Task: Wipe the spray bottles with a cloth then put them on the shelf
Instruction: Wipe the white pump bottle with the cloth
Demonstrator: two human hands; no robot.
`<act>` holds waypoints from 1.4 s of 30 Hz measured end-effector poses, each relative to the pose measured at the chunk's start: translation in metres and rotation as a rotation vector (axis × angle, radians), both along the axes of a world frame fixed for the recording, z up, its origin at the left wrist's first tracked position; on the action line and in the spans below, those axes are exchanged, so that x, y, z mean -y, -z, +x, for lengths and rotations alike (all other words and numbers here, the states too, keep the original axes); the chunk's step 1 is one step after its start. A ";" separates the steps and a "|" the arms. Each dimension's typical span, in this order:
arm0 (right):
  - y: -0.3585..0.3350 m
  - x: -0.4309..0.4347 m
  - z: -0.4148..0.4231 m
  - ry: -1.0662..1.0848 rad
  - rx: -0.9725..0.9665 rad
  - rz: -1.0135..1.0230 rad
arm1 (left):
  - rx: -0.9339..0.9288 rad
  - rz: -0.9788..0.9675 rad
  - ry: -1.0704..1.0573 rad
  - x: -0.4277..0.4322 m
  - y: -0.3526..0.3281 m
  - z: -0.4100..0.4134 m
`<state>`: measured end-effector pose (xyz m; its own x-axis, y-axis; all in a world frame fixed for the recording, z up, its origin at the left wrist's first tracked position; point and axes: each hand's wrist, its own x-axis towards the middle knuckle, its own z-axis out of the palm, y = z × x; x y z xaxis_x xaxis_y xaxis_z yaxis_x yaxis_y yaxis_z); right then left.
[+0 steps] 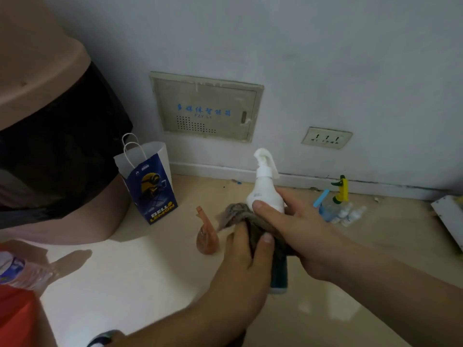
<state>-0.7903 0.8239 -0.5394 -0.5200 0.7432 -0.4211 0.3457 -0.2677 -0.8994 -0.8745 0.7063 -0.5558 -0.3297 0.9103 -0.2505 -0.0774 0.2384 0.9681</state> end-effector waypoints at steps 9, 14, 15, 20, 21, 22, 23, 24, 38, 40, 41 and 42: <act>-0.011 -0.017 -0.007 0.181 -0.043 -0.192 | -0.528 -0.044 0.097 -0.015 -0.013 0.005; -0.009 -0.014 -0.004 0.280 -0.069 -0.185 | -0.687 -0.128 0.139 -0.020 -0.007 -0.010; -0.008 -0.013 -0.005 0.288 -0.084 -0.192 | -0.633 -0.130 0.128 -0.022 -0.008 -0.017; -0.018 -0.012 -0.004 0.202 -0.122 -0.223 | -0.464 -0.095 0.031 -0.030 -0.014 -0.037; -0.019 -0.014 -0.001 0.158 -0.121 -0.227 | -0.381 -0.074 0.018 -0.029 -0.015 -0.039; -0.020 -0.016 0.002 0.114 -0.122 -0.241 | -0.310 -0.067 0.012 -0.027 -0.016 -0.041; -0.019 -0.019 0.005 0.068 -0.125 -0.262 | -0.263 -0.059 0.011 -0.025 -0.016 -0.043; -0.019 -0.020 0.008 0.020 -0.128 -0.290 | -0.229 -0.054 0.012 -0.022 -0.017 -0.044; -0.006 -0.012 0.011 -0.210 -0.191 -0.292 | 0.374 -0.035 -0.387 -0.016 -0.052 -0.072; -0.008 -0.008 0.011 -0.242 -0.171 -0.270 | 0.492 -0.007 -0.339 -0.022 -0.053 -0.068; -0.009 -0.006 0.009 -0.255 -0.165 -0.252 | 0.496 -0.036 -0.298 -0.024 -0.049 -0.063; -0.009 -0.002 0.007 -0.261 -0.156 -0.223 | 0.443 -0.066 -0.236 -0.026 -0.043 -0.056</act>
<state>-0.7833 0.8260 -0.5301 -0.7502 0.4764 -0.4586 0.2918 -0.3839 -0.8761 -0.9300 0.7327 -0.5127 -0.3736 0.8009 -0.4680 -0.5369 0.2247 0.8132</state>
